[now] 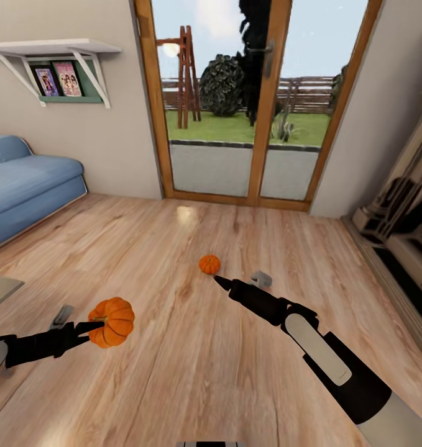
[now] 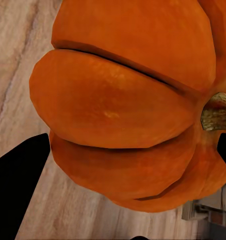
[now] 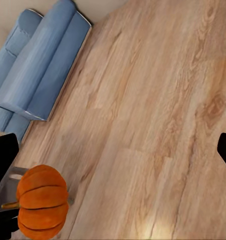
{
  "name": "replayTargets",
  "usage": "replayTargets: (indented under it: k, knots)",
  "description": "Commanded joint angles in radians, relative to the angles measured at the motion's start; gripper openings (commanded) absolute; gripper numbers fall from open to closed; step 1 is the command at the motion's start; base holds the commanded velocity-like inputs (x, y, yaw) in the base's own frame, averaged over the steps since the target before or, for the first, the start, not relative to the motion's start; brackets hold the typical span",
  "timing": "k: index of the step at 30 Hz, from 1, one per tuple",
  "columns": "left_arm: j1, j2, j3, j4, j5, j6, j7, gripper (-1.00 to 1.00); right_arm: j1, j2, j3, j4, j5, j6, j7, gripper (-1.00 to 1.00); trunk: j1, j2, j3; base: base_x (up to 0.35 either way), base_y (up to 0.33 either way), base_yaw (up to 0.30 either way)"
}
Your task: Place each of the two pumpkins and all three candles from the living room inside a cabinet in the living room (use any cabinet), then make sure every cabinet is closed, and position the cauldron so it is next to a table in the living room.
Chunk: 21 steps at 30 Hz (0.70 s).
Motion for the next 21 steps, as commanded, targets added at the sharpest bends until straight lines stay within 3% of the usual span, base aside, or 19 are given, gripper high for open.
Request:
replayTargets:
  k: [1,21]
  knots:
    - [-0.001,0.000,0.001,0.000,0.011,0.009,-0.005,-1.00,-0.001,-0.001,0.001,-0.002,-0.011,-0.001,-0.009,1.00,0.000,0.000,-0.001,0.333,0.001,0.087]
    - [0.000,0.000,0.001,0.000,0.011,0.009,-0.005,-1.00,-0.001,-0.001,0.001,-0.002,-0.008,-0.003,-0.012,1.00,0.000,0.000,-0.001,0.319,0.000,0.028]
